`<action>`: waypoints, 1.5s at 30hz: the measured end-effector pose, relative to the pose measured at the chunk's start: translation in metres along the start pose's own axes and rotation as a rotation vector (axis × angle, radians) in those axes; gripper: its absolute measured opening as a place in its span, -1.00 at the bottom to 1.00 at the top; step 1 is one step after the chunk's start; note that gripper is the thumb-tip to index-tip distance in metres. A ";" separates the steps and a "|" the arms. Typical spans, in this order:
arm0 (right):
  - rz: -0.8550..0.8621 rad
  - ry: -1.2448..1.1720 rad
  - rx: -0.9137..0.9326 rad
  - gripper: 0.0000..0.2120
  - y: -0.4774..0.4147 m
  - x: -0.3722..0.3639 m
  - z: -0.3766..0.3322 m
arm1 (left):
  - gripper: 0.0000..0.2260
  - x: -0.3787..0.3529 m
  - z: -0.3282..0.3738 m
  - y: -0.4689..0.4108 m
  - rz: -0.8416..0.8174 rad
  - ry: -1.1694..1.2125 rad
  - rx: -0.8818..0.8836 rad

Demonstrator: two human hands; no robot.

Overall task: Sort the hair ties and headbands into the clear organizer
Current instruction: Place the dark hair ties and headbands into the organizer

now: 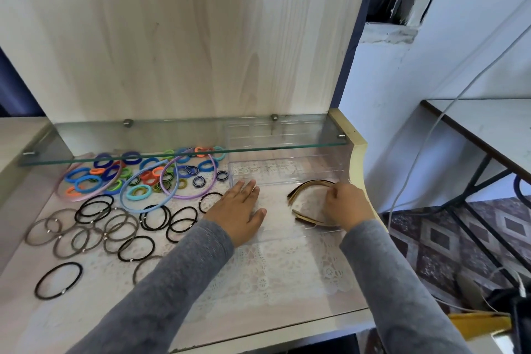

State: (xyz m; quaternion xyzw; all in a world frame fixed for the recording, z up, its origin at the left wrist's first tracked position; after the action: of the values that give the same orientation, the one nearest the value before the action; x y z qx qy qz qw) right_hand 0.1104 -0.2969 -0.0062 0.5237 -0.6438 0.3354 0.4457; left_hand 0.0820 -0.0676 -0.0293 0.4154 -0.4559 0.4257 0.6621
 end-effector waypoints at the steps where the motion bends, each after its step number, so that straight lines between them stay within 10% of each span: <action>1: 0.005 0.008 0.008 -0.79 0.001 -0.002 -0.002 | -0.46 0.000 0.000 0.000 0.005 0.010 -0.001; 22: 0.197 -0.398 0.899 -0.75 0.127 -0.066 -0.161 | -0.67 0.018 -0.093 0.112 0.754 0.271 -0.020; 45: 0.346 0.050 0.873 -0.85 0.162 -0.081 -0.143 | -0.88 -0.003 -0.114 0.193 0.756 0.079 0.033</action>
State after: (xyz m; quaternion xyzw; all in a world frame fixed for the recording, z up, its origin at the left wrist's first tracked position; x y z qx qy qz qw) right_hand -0.0109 -0.1013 -0.0220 0.5391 -0.5093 0.6567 0.1367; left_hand -0.0716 0.0951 -0.0280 0.2117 -0.5444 0.6628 0.4686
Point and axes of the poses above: each hand's wrist, its own y-axis away from the middle knuckle, its own x-axis out of the back of the hand, z = x × y, the point moved 5 cm from there along -y, towards the middle knuckle
